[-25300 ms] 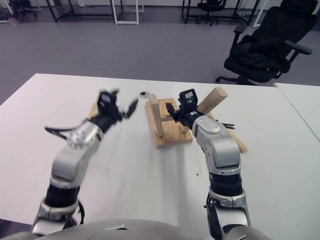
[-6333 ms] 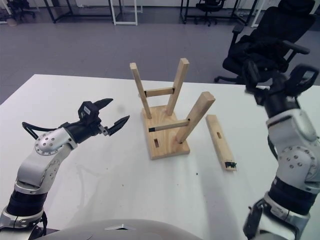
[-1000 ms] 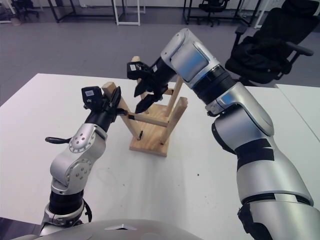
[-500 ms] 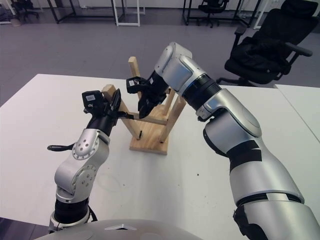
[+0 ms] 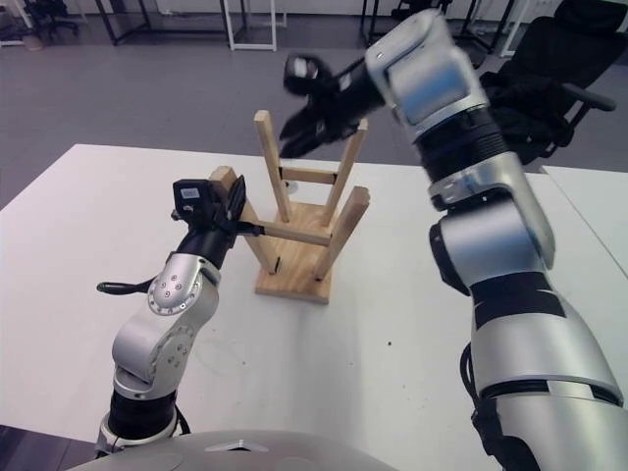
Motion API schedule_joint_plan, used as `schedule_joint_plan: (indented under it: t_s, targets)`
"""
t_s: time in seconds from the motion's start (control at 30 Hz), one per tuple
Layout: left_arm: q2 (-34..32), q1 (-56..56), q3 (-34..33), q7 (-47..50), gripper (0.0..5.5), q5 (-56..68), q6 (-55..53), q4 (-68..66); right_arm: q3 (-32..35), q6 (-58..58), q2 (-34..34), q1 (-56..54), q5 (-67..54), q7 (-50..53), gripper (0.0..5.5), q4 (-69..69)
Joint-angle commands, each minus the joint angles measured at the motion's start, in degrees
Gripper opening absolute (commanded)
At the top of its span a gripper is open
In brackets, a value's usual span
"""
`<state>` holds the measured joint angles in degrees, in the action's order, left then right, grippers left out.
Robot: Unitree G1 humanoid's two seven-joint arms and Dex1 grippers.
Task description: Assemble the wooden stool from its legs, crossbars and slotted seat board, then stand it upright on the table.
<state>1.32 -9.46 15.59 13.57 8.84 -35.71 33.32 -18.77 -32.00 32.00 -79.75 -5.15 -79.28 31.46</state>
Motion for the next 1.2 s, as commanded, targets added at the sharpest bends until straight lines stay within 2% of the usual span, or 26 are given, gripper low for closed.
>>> schedule_joint_plan:
  t_s: [0.03,0.13,0.17,0.2,0.27,0.33,0.4,0.53,0.7,0.8,0.87,0.9,0.97,1.03,1.1,1.2]
  targets:
    - [-5.07,4.51,4.34,-2.10,1.05,-4.82,-6.67,-5.09,20.75,-14.56,4.30,16.51,-9.38,12.31,1.88,-26.59]
    - [-5.08,5.54,3.37,-1.81,1.07,-4.43,-6.69,-5.71,34.90,-26.44,0.04,32.35,-15.29,22.26,1.88,-45.48]
    - [-4.31,5.78,2.29,-1.34,1.07,-3.87,-6.22,-5.81,39.36,-29.58,-3.31,37.35,-16.31,26.49,1.88,-50.56]
    - [-3.52,6.08,1.33,-0.89,1.07,-3.27,-5.87,-5.74,42.55,-31.56,-6.12,41.57,-17.25,30.01,1.88,-54.79]
    - [-1.54,6.17,-1.06,-0.38,1.63,-1.47,-5.08,-4.43,47.68,-35.00,-12.85,46.39,-18.73,38.04,1.88,-62.30]
    - [0.33,4.79,-2.96,-1.02,1.91,-0.56,-3.45,-2.69,49.63,-36.84,-18.73,47.08,-20.56,45.05,1.88,-68.16]
    - [0.91,2.91,-3.63,-2.09,2.23,-0.64,-2.34,-1.28,47.06,-35.97,-21.67,47.42,-20.33,50.61,1.88,-72.82]
    - [0.15,2.65,-3.30,-4.25,2.81,-1.19,-3.03,-1.35,36.68,-34.45,-25.90,48.87,-18.62,59.55,1.88,-79.60]
    - [-4.38,-2.00,-3.34,-9.75,3.53,-2.82,1.33,4.18,30.01,-29.06,-26.86,52.63,-15.22,66.53,1.88,-80.33]
    - [-7.99,-7.53,-11.86,-13.46,3.70,0.86,-0.34,7.57,30.86,-22.11,-23.99,56.74,-10.43,69.46,1.88,-79.22]
    - [-6.63,-13.27,-19.00,-14.68,3.70,8.59,-2.56,8.03,33.20,-20.43,-25.94,58.04,-12.05,70.68,1.88,-79.78]
    - [-6.52,-16.94,-22.25,-15.57,3.70,12.82,-3.40,6.67,33.96,-20.09,-26.72,57.49,-13.50,70.80,1.88,-79.87]
    - [-10.36,-25.36,-26.63,-20.53,3.70,17.80,-2.60,-0.11,35.40,-20.32,-27.07,53.98,-16.20,71.28,1.88,-79.32]
    - [-14.60,-32.15,-28.24,-27.96,3.70,20.58,-1.36,-11.72,36.01,-21.04,-26.09,50.33,-17.52,72.14,1.88,-77.31]
    - [-17.62,-33.28,-25.07,-35.39,3.70,18.95,1.50,-22.64,35.72,-21.61,-25.33,47.94,-18.16,72.74,1.88,-74.96]
    - [-17.38,-26.00,-19.47,-41.27,3.70,16.41,5.05,-30.36,32.43,-26.08,-26.50,50.97,-20.98,71.97,1.88,-72.15]
